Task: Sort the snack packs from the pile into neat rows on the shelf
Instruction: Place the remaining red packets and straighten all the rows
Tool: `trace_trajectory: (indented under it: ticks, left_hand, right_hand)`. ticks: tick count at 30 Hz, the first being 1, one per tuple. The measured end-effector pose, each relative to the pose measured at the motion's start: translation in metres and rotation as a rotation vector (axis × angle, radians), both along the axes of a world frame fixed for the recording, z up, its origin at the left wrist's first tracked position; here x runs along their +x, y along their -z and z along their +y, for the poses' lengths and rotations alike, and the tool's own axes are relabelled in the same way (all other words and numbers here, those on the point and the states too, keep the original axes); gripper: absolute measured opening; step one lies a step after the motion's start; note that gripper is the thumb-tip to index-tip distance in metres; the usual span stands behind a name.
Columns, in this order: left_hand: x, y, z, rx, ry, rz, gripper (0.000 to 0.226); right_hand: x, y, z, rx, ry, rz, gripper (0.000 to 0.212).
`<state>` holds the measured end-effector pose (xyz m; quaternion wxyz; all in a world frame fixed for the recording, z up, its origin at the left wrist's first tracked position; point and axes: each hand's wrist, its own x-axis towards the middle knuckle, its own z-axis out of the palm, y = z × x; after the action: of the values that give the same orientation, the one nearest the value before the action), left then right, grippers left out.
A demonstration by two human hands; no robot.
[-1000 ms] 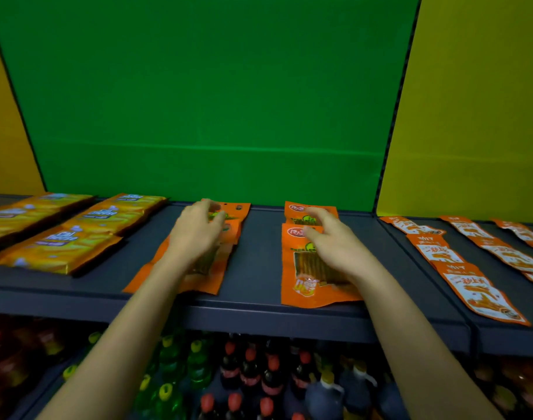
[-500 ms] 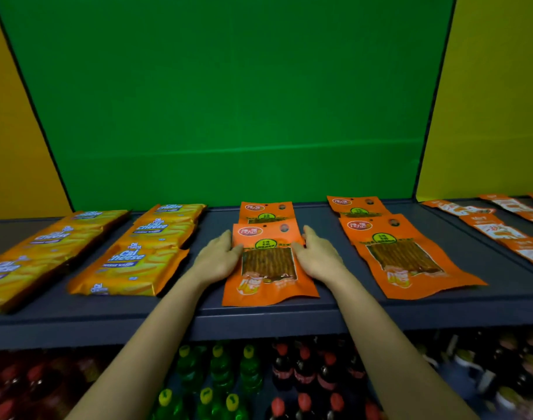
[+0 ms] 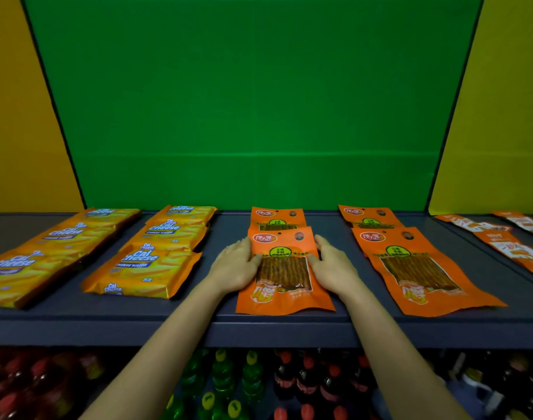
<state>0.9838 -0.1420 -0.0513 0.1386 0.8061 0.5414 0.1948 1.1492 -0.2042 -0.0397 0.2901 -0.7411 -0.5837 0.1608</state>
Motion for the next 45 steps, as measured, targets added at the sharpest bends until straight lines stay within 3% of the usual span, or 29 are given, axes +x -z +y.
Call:
trace_trajectory:
  ticks: [4,8,12,18,22,28,31,38,45]
  left_hand:
    - [-0.001,0.000,-0.003,0.033,-0.035,-0.096,0.043]
    - [-0.018,-0.014,-0.019,0.388,-0.111,-0.255,0.030]
    - [-0.061,-0.035,-0.018,0.493,-0.187,-0.287,0.023]
    - [-0.146,-0.033,0.008,0.225,-0.357,-0.284,0.029]
    - [-0.177,-0.022,0.015,0.111,-0.336,-0.349,0.035]
    - [-0.198,-0.025,0.022,-0.175,-0.233,-0.492,0.057]
    - [-0.196,-0.025,0.017,-0.270,-0.154,-0.583,0.052]
    - [-0.202,-0.023,0.017,-0.371,-0.121,-0.835,0.048]
    - [-0.210,-0.017,0.024,-0.342,-0.097,-0.734,0.039]
  right_hand:
    - [0.000,0.000,-0.001,0.055,-0.026,-0.020,0.045]
    - [-0.002,-0.005,-0.004,0.172,-0.031,0.001,0.049]
    - [-0.021,-0.020,-0.006,0.228,-0.145,-0.020,0.046]
    - [-0.091,-0.034,0.009,0.104,-0.343,-0.014,0.052]
    - [-0.141,-0.019,0.017,-0.023,-0.393,0.049,0.057]
    - [-0.189,-0.009,0.030,0.026,-0.253,0.301,0.052]
    - [-0.205,-0.005,0.035,0.082,-0.143,0.358,0.060]
    - [-0.221,-0.007,0.042,0.104,-0.061,0.429,0.057]
    - [-0.228,-0.006,0.044,0.148,-0.079,0.506,0.045]
